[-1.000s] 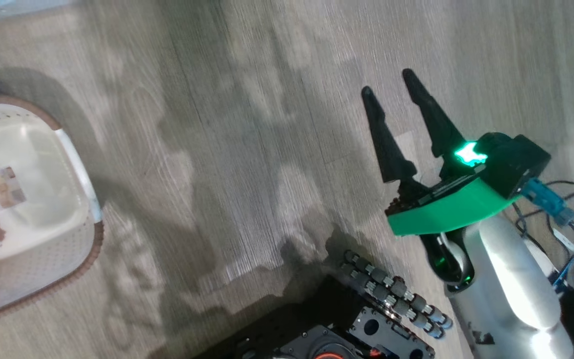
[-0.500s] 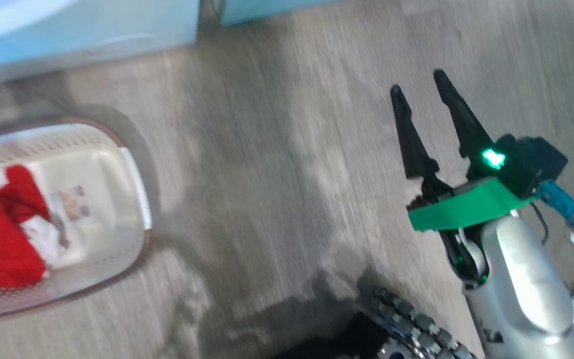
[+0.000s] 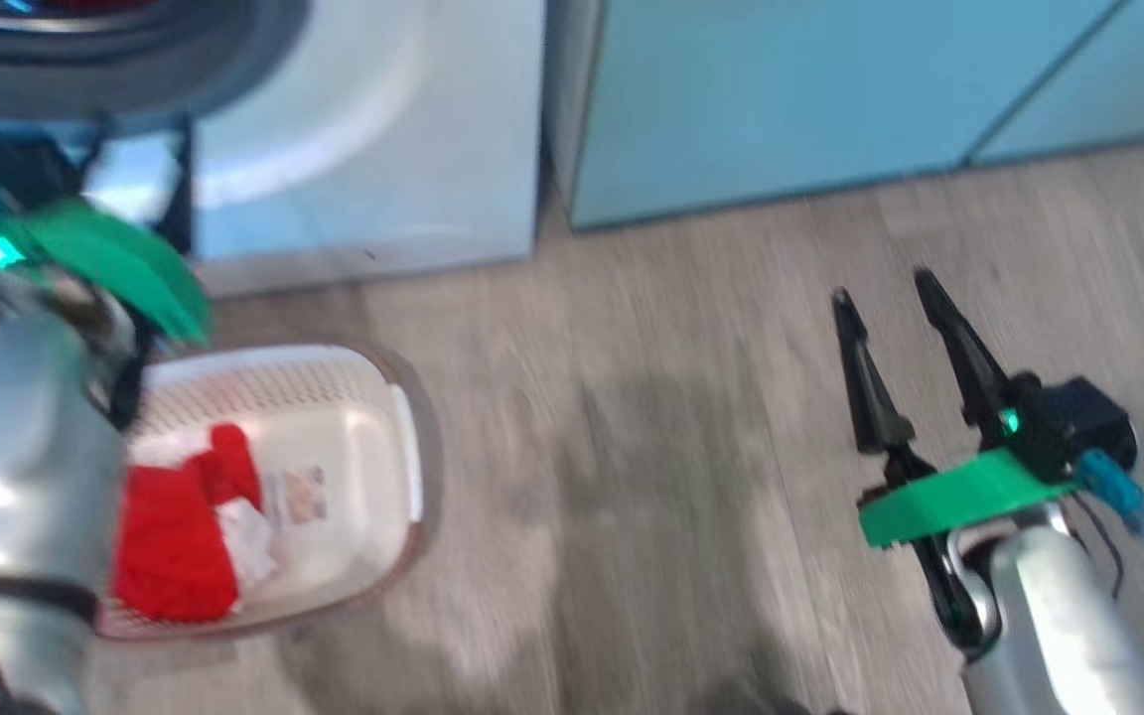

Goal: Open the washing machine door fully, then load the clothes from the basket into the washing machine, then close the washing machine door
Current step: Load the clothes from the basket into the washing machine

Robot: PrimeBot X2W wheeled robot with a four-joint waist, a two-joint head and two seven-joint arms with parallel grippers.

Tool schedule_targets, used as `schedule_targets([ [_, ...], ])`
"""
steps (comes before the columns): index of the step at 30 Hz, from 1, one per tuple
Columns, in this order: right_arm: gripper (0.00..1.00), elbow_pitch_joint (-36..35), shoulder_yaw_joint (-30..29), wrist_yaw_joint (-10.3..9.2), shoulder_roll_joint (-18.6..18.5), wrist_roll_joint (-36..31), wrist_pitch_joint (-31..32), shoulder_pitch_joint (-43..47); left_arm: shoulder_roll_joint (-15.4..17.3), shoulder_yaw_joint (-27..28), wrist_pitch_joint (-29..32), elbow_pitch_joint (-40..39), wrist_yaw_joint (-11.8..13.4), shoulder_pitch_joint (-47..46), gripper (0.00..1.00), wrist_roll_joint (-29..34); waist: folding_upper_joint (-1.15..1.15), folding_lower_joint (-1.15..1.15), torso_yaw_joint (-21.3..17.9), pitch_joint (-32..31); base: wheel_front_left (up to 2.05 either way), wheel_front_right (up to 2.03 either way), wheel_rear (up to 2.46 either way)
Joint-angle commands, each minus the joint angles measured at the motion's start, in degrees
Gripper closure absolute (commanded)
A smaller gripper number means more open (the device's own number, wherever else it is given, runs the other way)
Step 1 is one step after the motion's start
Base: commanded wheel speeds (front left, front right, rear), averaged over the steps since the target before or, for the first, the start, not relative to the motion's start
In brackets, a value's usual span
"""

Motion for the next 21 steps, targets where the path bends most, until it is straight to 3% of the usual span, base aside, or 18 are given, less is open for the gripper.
schedule_targets([
  [1,0.00,-1.1,0.2,-0.01,-0.1,-0.5,-0.5,1.3,0.9,2.0,-0.7,-4.3,0.1,2.8,0.00,0.0,0.00,0.00,4.7,-6.6,0.00,0.00,0.00],
  [11,0.00,-0.5,-1.6,-0.01,-0.1,-1.7,-0.5,6.1,-5.7,4.4,-0.7,-23.5,6.0,24.2,0.00,5.6,0.00,0.00,9.6,-13.7,0.00,0.00,0.00],
  [21,0.00,0.3,-1.3,-0.01,-0.1,-2.2,-0.5,9.3,-11.2,7.6,-0.7,-33.4,8.2,38.0,0.00,9.7,0.00,0.00,10.8,-19.0,0.00,0.00,0.00],
])
